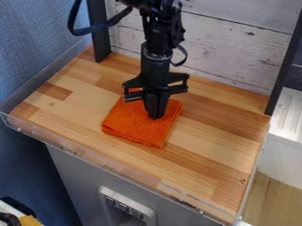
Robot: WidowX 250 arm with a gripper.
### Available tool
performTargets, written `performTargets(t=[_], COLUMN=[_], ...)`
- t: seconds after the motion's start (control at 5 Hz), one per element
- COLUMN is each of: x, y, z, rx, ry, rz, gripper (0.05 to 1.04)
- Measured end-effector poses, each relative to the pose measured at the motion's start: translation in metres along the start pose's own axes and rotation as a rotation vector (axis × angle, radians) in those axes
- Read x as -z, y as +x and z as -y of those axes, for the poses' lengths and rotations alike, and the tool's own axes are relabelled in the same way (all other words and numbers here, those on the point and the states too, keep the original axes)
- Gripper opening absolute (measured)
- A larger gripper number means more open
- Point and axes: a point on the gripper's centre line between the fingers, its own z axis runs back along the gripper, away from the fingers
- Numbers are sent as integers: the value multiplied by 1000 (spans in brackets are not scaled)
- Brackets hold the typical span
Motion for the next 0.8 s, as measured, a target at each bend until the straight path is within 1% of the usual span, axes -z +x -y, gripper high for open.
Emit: performTargets(t=[0.2,0.4,0.6,0.8], x=[8,3,-18,-41], y=[-2,-5,-7,-13], z=[0,-1,-8,-9], rx=[23,111,216,350], ry=[8,20,6,-35], rz=[-23,-66,-95,-97], gripper=[87,242,500,647])
